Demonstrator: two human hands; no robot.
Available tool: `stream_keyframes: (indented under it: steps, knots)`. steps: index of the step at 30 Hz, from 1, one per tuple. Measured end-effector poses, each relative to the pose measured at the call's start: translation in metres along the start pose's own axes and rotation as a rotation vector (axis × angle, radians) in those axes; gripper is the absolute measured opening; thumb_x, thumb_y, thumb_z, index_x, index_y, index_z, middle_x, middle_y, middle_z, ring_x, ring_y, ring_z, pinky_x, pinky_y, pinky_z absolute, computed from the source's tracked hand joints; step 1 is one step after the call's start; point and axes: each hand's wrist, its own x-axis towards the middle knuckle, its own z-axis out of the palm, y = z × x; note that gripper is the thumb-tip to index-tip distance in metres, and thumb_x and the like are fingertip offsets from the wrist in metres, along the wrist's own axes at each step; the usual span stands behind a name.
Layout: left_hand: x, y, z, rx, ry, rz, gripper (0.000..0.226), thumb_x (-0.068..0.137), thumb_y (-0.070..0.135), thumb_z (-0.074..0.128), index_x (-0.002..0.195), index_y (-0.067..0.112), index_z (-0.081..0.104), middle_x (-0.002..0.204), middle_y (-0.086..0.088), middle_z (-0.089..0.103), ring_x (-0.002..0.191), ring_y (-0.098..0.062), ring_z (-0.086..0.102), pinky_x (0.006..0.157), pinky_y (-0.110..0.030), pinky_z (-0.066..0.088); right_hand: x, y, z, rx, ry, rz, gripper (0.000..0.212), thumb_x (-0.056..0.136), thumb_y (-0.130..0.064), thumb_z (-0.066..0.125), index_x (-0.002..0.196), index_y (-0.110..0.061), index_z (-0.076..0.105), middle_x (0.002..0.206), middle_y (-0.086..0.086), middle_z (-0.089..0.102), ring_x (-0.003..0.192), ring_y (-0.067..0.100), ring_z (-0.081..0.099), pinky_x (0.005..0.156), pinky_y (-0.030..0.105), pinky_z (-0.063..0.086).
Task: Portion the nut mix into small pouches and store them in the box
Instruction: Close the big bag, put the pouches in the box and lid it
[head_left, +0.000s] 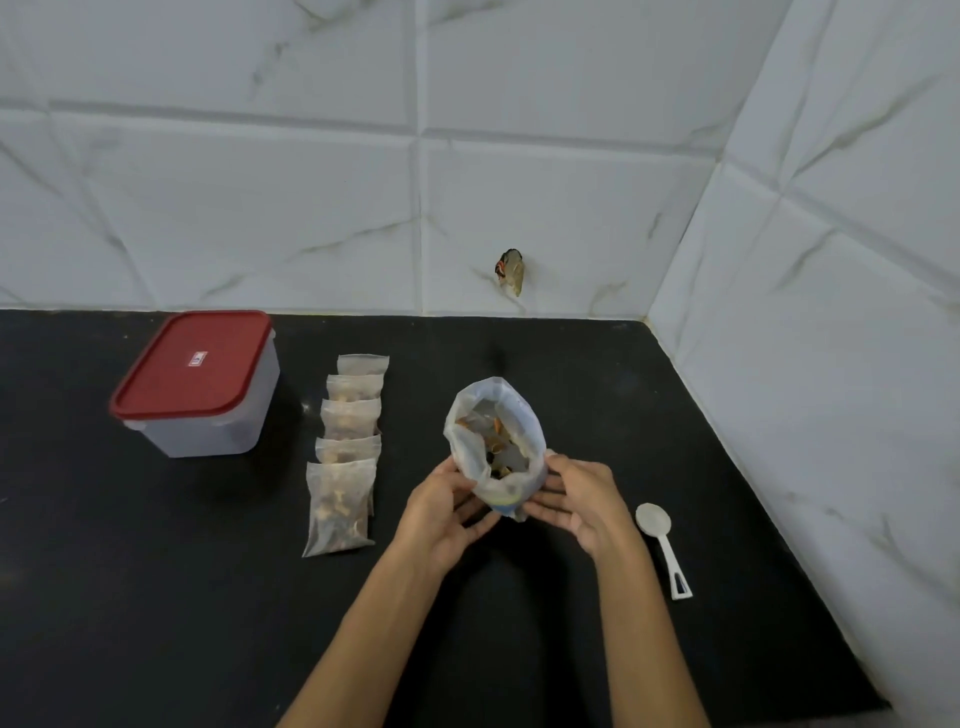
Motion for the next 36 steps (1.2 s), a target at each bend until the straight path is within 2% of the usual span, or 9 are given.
stream_keyframes:
  steps: [3, 7, 10, 16, 19, 24, 30, 33, 36]
  knots:
    - [0.013, 0.005, -0.006, -0.006, 0.046, 0.025, 0.034, 0.089, -0.001, 0.058, 0.119, 0.015, 0.059, 0.102, -0.011, 0.069, 0.088, -0.022, 0.066, 0.070, -0.035, 0.052, 0.005, 0.003, 0.005, 0.018, 0.019, -0.017, 0.017, 0.092, -0.019, 0.062, 0.099, -0.004, 0.065, 0.089, 0.015, 0.072, 0.080, 0.025, 0.072, 0.066, 0.033, 0.058]
    - [0.017, 0.009, -0.011, -0.010, 0.072, -0.036, 0.027, 0.076, 0.000, 0.074, 0.100, -0.001, 0.063, 0.085, -0.015, 0.073, 0.068, -0.018, 0.071, 0.056, -0.027, 0.052, 0.007, 0.012, 0.010, 0.018, 0.074, -0.047, 0.015, 0.085, -0.018, 0.070, 0.092, -0.005, 0.066, 0.085, 0.012, 0.072, 0.076, 0.020, 0.069, 0.064, 0.028, 0.056]
    - [0.014, 0.008, -0.007, 0.049, 0.043, -0.048, 0.020, 0.075, -0.002, 0.074, 0.092, 0.002, 0.064, 0.086, -0.014, 0.071, 0.079, -0.023, 0.069, 0.064, -0.032, 0.055, 0.009, 0.023, 0.015, -0.038, 0.153, -0.089, 0.011, 0.084, -0.015, 0.071, 0.089, -0.007, 0.065, 0.078, 0.009, 0.071, 0.067, 0.016, 0.066, 0.059, 0.027, 0.055]
    - [0.026, -0.007, -0.003, 0.510, 0.313, 0.520, 0.022, 0.082, 0.000, 0.061, 0.089, 0.020, 0.055, 0.088, -0.008, 0.065, 0.080, -0.022, 0.066, 0.073, -0.042, 0.059, 0.007, 0.034, 0.033, -0.804, 0.607, -0.479, 0.014, 0.087, -0.024, 0.063, 0.081, -0.019, 0.051, 0.077, -0.003, 0.057, 0.069, 0.012, 0.055, 0.052, 0.020, 0.034]
    - [0.025, -0.006, -0.001, 0.565, 0.269, 0.603, 0.021, 0.086, 0.006, 0.061, 0.093, 0.024, 0.052, 0.087, -0.006, 0.065, 0.079, -0.019, 0.067, 0.071, -0.041, 0.060, 0.006, 0.033, 0.042, -0.894, 0.686, -0.581, 0.013, 0.088, -0.026, 0.060, 0.084, -0.020, 0.049, 0.089, -0.001, 0.047, 0.078, 0.014, 0.047, 0.053, 0.020, 0.029]
    - [0.020, 0.016, 0.007, 0.152, 0.011, 0.236, 0.029, 0.087, 0.008, 0.063, 0.114, 0.018, 0.058, 0.102, -0.005, 0.065, 0.091, -0.021, 0.064, 0.073, -0.037, 0.057, 0.022, 0.017, 0.038, -0.498, 0.439, -0.388, 0.010, 0.086, -0.023, 0.063, 0.089, -0.015, 0.057, 0.099, 0.005, 0.061, 0.086, 0.015, 0.058, 0.071, 0.031, 0.051]
    - [0.024, 0.027, 0.004, 0.178, -0.054, 0.207, 0.047, 0.081, -0.006, 0.063, 0.121, 0.018, 0.058, 0.105, -0.009, 0.067, 0.091, -0.023, 0.066, 0.063, -0.032, 0.053, 0.012, 0.002, 0.038, 0.041, 0.120, -0.070, 0.016, 0.085, -0.019, 0.061, 0.094, -0.006, 0.066, 0.087, 0.013, 0.073, 0.076, 0.022, 0.069, 0.065, 0.032, 0.055]
    - [0.030, 0.024, 0.001, 0.259, 0.008, 0.282, 0.047, 0.079, -0.009, 0.065, 0.116, 0.019, 0.058, 0.101, -0.008, 0.066, 0.091, -0.023, 0.067, 0.066, -0.036, 0.058, 0.011, 0.004, 0.037, -0.027, 0.150, -0.107, 0.012, 0.080, -0.013, 0.067, 0.090, -0.007, 0.064, 0.089, 0.014, 0.072, 0.076, 0.020, 0.068, 0.060, 0.028, 0.052]
    - [0.034, 0.016, -0.007, 0.570, 0.154, 0.580, 0.048, 0.074, -0.005, 0.069, 0.117, 0.016, 0.059, 0.090, -0.002, 0.067, 0.083, -0.014, 0.068, 0.070, -0.031, 0.059, 0.012, 0.013, 0.043, -0.425, 0.422, -0.283, 0.015, 0.074, -0.017, 0.073, 0.077, -0.010, 0.060, 0.079, 0.007, 0.067, 0.068, 0.018, 0.062, 0.055, 0.029, 0.050]
